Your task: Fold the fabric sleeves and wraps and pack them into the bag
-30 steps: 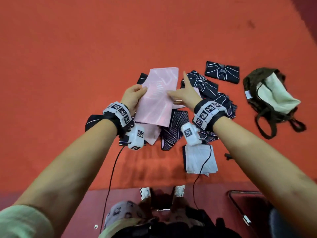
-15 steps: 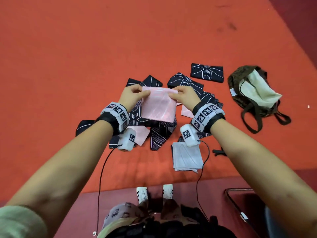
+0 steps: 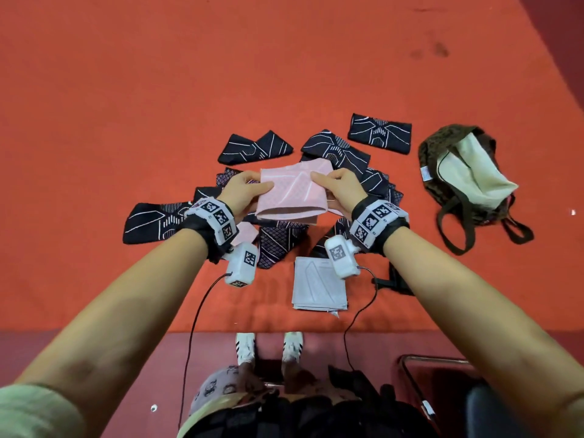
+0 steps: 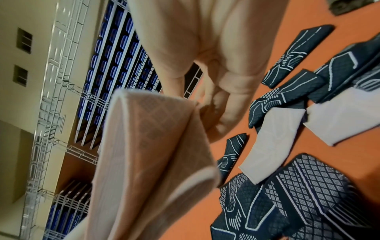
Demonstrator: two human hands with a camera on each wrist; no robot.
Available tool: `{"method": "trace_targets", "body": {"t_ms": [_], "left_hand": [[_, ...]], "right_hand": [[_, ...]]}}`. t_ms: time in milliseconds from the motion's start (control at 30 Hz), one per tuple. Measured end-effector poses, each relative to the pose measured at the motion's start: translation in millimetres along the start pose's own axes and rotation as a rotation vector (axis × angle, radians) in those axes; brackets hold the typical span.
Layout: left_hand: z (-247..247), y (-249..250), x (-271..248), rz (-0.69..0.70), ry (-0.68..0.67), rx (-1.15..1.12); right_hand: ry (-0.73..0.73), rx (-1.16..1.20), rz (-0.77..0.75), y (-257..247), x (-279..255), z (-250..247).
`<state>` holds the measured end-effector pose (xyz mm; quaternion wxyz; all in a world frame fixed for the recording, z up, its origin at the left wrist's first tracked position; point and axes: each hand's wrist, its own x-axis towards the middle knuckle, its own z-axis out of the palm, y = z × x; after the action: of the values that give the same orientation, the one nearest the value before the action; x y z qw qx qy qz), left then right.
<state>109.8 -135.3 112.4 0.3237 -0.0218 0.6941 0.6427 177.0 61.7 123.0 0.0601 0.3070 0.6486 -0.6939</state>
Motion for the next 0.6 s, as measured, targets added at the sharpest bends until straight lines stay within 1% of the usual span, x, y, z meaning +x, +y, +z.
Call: {"method": "trace_targets", "body": {"t_ms": [67, 133, 167, 233, 267, 333, 400, 500, 533, 600], "left_hand": [[1, -11, 5, -0.021, 0.076, -0.042], [2, -19, 6, -0.035, 0.111, -0.058], [3, -23, 7, -0.039, 0.123, -0.061], [6, -28, 7, -0.045, 0.148, -0.059], [6, -30, 7, -0.041, 0.156, -0.046], [5, -34, 8, -0.045, 0.165, 0.012], [1, -39, 9, -0.019, 0.176, 0.132], [-8, -48, 8, 0.050, 0.212, 0.380], [-11, -54, 5, 0.057, 0.208, 0.410], [-23, -65, -3, 0.078, 0.128, 0.392]], "right_hand": [[-0.087, 0.043, 0.031, 5, -5, -4], [-0.165, 0.064, 0.045, 9, -11, -7], [-0.173, 0.081, 0.052, 11, -11, -8], [-0.128, 0.093, 0.060, 15, -11, -8], [-0.102, 0.070, 0.057, 18, -10, -7], [-0.100, -0.002, 0.020, 23, -9, -2], [-0.107, -0.060, -0.018, 30, -7, 3], [-0.069, -0.158, -0.056, 42, -8, 17], [-0.055, -0.201, -0.069, 49, -8, 22], [-0.042, -0.294, -0.081, 65, -9, 35]]}}
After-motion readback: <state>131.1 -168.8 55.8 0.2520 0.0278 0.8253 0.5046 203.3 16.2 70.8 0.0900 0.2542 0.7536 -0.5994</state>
